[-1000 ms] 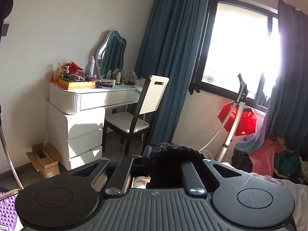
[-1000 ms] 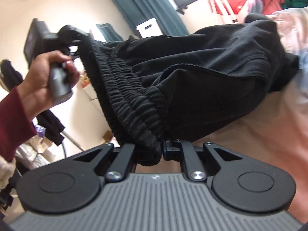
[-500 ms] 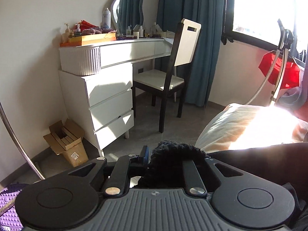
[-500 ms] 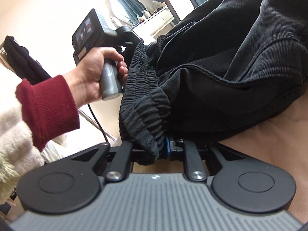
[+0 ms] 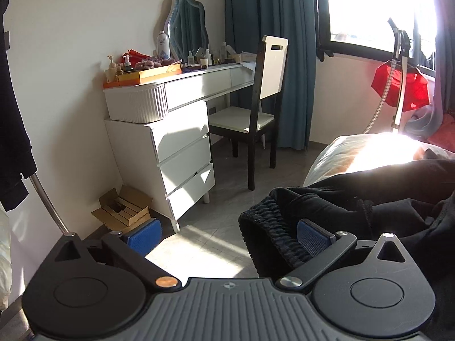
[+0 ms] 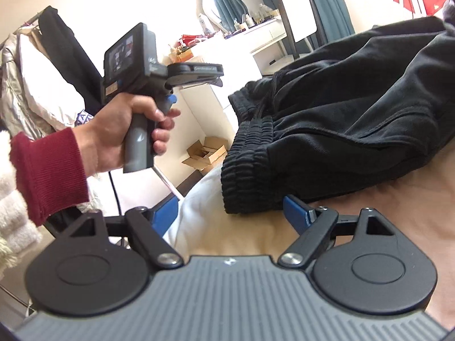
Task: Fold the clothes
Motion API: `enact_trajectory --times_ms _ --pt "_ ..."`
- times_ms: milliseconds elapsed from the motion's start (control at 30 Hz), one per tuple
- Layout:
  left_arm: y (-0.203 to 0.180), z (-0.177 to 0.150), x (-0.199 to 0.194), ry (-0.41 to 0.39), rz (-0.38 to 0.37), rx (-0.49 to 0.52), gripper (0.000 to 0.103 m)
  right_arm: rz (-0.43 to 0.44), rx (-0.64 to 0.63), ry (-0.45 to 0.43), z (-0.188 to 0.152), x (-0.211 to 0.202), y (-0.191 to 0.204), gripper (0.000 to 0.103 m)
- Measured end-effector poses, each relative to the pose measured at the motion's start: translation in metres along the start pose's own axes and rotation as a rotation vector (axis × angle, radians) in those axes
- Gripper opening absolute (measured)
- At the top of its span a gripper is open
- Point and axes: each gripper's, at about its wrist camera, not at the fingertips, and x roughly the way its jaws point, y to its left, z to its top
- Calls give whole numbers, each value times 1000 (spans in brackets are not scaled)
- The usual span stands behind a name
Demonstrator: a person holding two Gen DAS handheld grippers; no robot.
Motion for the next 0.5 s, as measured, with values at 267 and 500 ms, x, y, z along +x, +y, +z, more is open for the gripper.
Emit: enact_trajectory --times_ms 267,500 --pt "-91 -10 -151 -164 -225 -17 102 -170 -63 -131 4 -103 -30 83" --pt "-195 -43 -249 -247 -390 34 102 -342 -85 -251 26 -188 -72 83"
